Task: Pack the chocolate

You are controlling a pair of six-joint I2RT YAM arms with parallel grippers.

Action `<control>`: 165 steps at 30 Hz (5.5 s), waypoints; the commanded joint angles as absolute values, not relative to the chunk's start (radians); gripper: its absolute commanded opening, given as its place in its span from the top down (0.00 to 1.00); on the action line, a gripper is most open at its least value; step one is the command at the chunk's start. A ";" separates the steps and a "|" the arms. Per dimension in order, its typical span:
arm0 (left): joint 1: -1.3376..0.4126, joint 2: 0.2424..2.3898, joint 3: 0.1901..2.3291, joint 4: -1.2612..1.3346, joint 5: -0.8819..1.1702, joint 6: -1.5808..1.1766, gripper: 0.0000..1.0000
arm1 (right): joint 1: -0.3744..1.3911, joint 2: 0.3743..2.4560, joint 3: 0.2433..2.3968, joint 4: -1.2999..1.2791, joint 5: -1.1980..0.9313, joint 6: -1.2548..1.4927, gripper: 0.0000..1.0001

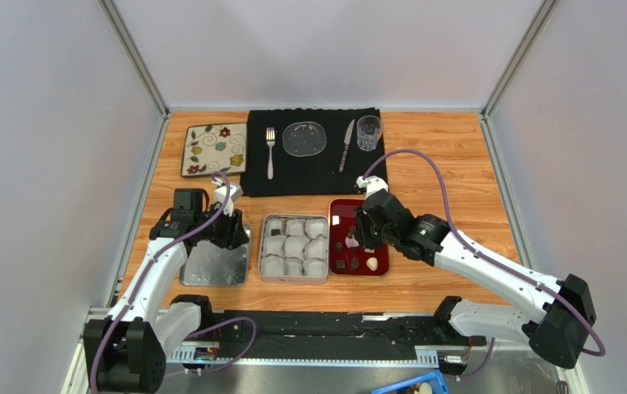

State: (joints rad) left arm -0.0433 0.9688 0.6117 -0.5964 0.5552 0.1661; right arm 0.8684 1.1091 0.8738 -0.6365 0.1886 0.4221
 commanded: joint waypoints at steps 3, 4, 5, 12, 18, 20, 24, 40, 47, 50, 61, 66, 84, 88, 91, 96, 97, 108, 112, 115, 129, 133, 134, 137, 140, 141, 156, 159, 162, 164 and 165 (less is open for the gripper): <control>-0.041 0.951 0.653 -0.600 0.577 0.181 0.53 | 0.848 1.097 0.902 -0.629 0.155 0.426 0.84; -0.041 0.950 0.653 -0.598 0.578 0.179 0.53 | 0.848 1.098 0.907 -0.632 0.153 0.422 0.85; -0.041 0.950 0.652 -0.598 0.580 0.176 0.53 | 0.847 1.098 0.913 -0.641 0.152 0.419 0.85; -0.041 0.945 0.646 -0.597 0.580 0.176 0.53 | 0.824 1.101 1.008 -0.703 0.143 0.397 0.92; -0.041 0.946 0.644 -0.588 0.591 0.161 0.54 | 0.808 1.111 1.075 -0.732 0.140 0.370 0.93; -0.041 0.946 0.646 -0.588 0.589 0.160 0.54 | 0.798 1.129 1.092 -0.735 0.137 0.359 0.93; -0.041 0.940 0.647 -0.591 0.589 0.163 0.54 | 0.770 1.163 1.095 -0.720 0.129 0.338 0.91; -0.041 0.942 0.646 -0.595 0.597 0.167 0.54 | 0.696 1.256 1.108 -0.660 0.077 0.298 0.75; -0.041 0.942 0.644 -0.594 0.600 0.170 0.54 | 0.670 1.267 1.104 -0.650 0.051 0.291 0.71; -0.041 0.942 0.646 -0.592 0.600 0.169 0.54 | 0.661 1.275 1.104 -0.647 0.041 0.291 0.71; -0.041 0.940 0.644 -0.594 0.600 0.172 0.54 | 0.643 1.325 1.126 -0.638 0.023 0.268 0.70; -0.041 0.942 0.647 -0.594 0.601 0.173 0.53 | 0.630 1.338 1.129 -0.638 0.020 0.259 0.68; -0.041 0.951 0.647 -0.583 0.607 0.167 0.53 | 0.627 1.397 1.141 -0.634 -0.038 0.264 0.73; -0.041 0.951 0.646 -0.583 0.604 0.169 0.53 | 0.627 1.396 1.147 -0.635 -0.034 0.259 0.82; -0.041 0.946 0.643 -0.584 0.603 0.172 0.53 | 0.627 1.388 1.170 -0.652 -0.029 0.256 0.87; -0.041 0.943 0.640 -0.586 0.603 0.172 0.54 | 0.626 1.353 1.239 -0.689 -0.031 0.249 0.91; -0.041 0.943 0.638 -0.584 0.603 0.170 0.54 | 0.627 1.341 1.268 -0.695 -0.038 0.249 0.91; -0.041 0.945 0.630 -0.572 0.604 0.158 0.54 | 0.727 1.376 1.413 -0.689 -0.098 0.276 0.91; -0.041 0.943 0.630 -0.574 0.607 0.156 0.54 | 0.779 1.436 1.446 -0.649 -0.110 0.299 0.91; -0.041 0.942 0.635 -0.575 0.609 0.156 0.54 | 0.808 1.492 1.471 -0.631 -0.113 0.307 0.91; -0.041 0.931 0.632 -0.577 0.618 0.161 0.54 | 0.839 1.608 1.476 -0.577 -0.130 0.331 0.91; -0.041 0.931 0.634 -0.577 0.620 0.161 0.54 | 0.839 1.626 1.476 -0.560 -0.132 0.334 0.90; -0.041 0.931 0.634 -0.577 0.620 0.161 0.54 | 0.839 1.635 1.476 -0.558 -0.132 0.334 0.87; -0.041 0.931 0.634 -0.577 0.620 0.161 0.54 | 0.839 1.649 1.480 -0.555 -0.130 0.330 0.84; -0.041 0.930 0.632 -0.578 0.618 0.164 0.54 | 0.839 1.661 1.482 -0.557 -0.126 0.327 0.80; -0.041 0.931 0.635 -0.578 0.618 0.166 0.54 | 0.839 1.664 1.482 -0.557 -0.121 0.325 0.79; -0.041 0.930 0.638 -0.578 0.620 0.163 0.54 | 0.834 1.664 1.493 -0.574 -0.103 0.311 0.69; -0.041 0.930 0.637 -0.581 0.617 0.163 0.54 | 0.825 1.638 1.496 -0.584 -0.098 0.307 0.74; -0.041 0.930 0.637 -0.583 0.615 0.166 0.54 | 0.813 1.599 1.488 -0.603 -0.087 0.301 0.80; -0.041 0.928 0.634 -0.584 0.615 0.164 0.54 | 0.801 1.574 1.476 -0.610 -0.083 0.298 0.84; -0.041 0.930 0.635 -0.584 0.615 0.163 0.54 | 0.796 1.550 1.468 -0.620 -0.083 0.296 0.87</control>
